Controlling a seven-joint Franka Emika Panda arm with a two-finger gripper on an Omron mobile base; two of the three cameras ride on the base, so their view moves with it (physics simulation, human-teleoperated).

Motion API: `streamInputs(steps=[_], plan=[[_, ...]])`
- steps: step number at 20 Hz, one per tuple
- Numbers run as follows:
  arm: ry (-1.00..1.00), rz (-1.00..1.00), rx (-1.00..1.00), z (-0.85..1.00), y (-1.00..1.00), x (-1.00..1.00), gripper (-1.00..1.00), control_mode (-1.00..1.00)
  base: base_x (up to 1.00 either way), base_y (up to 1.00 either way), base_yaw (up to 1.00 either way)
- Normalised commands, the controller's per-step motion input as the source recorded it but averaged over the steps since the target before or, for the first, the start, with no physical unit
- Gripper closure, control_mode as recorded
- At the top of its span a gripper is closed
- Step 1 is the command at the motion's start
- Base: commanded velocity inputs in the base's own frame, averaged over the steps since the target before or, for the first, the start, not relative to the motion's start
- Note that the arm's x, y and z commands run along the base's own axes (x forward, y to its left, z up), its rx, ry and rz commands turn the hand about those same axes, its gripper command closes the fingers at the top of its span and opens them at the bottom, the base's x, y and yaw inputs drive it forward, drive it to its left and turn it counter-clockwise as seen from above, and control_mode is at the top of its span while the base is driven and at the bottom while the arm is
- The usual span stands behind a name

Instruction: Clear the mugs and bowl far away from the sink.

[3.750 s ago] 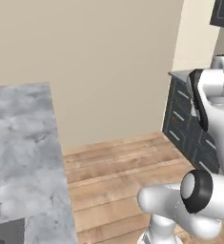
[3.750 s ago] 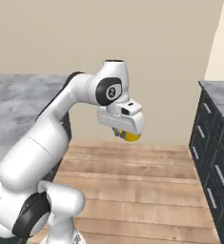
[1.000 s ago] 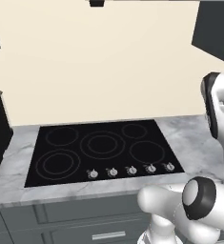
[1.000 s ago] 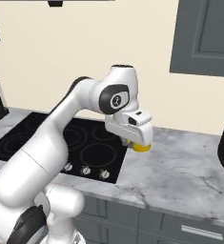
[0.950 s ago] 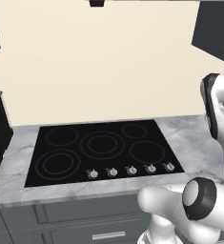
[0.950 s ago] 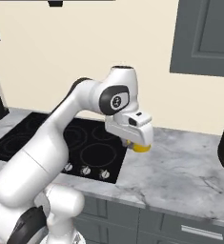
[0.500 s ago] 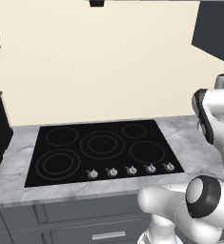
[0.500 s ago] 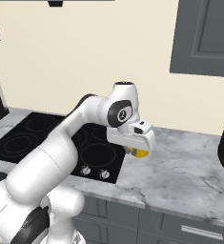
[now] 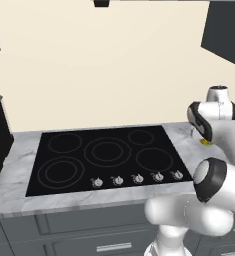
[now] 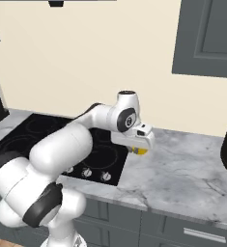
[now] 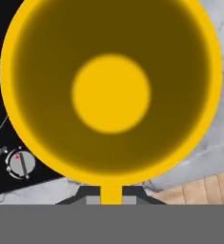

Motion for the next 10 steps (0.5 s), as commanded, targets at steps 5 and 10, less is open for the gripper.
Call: streamInputs(steps=[5,10], plan=[[0.03,0.17,0.11,-0.31,0.00,0.97,1.00,-1.00,0.00,0.00,0.00],[0.00,0.12,0.07,-0.46,-0.03,0.78,1.00,-1.00,0.00,0.00,0.00]])
